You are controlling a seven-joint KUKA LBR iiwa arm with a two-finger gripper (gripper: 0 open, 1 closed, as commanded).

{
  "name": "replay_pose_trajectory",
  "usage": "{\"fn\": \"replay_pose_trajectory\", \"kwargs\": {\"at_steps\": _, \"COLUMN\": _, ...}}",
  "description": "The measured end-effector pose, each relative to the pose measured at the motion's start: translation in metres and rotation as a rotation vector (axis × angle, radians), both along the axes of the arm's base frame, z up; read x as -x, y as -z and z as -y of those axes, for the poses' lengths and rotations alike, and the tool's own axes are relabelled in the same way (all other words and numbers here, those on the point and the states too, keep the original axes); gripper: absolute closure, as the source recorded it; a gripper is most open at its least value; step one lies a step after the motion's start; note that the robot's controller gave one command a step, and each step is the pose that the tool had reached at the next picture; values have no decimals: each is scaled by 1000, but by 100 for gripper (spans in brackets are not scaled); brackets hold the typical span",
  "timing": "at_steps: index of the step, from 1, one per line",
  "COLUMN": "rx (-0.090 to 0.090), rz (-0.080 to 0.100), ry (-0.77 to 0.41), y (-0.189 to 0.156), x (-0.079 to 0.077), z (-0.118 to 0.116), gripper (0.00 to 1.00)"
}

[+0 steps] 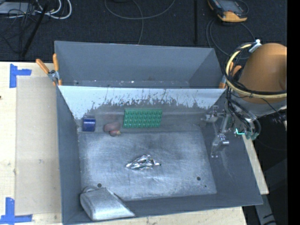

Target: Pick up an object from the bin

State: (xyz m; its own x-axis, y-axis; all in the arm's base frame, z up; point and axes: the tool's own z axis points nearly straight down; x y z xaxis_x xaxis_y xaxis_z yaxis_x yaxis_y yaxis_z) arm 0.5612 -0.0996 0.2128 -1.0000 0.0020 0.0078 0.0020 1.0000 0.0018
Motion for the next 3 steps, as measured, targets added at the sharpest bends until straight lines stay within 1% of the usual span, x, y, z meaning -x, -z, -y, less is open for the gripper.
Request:
{"fn": "replay_pose_trajectory", "kwargs": {"at_steps": 1, "rx": -2, "rz": 2, "ry": -28, "y": 27, "x": 21, "z": -66, "gripper": 0}}
{"fn": "replay_pose_trajectory", "kwargs": {"at_steps": 2, "rx": 1, "rz": 9, "ry": -268, "y": 143, "x": 39, "z": -150, "gripper": 0}}
{"fn": "replay_pose_trajectory", "kwargs": {"at_steps": 3, "rx": 0, "rz": 10, "ry": -271, "y": 140, "x": 39, "z": -150, "gripper": 100}}
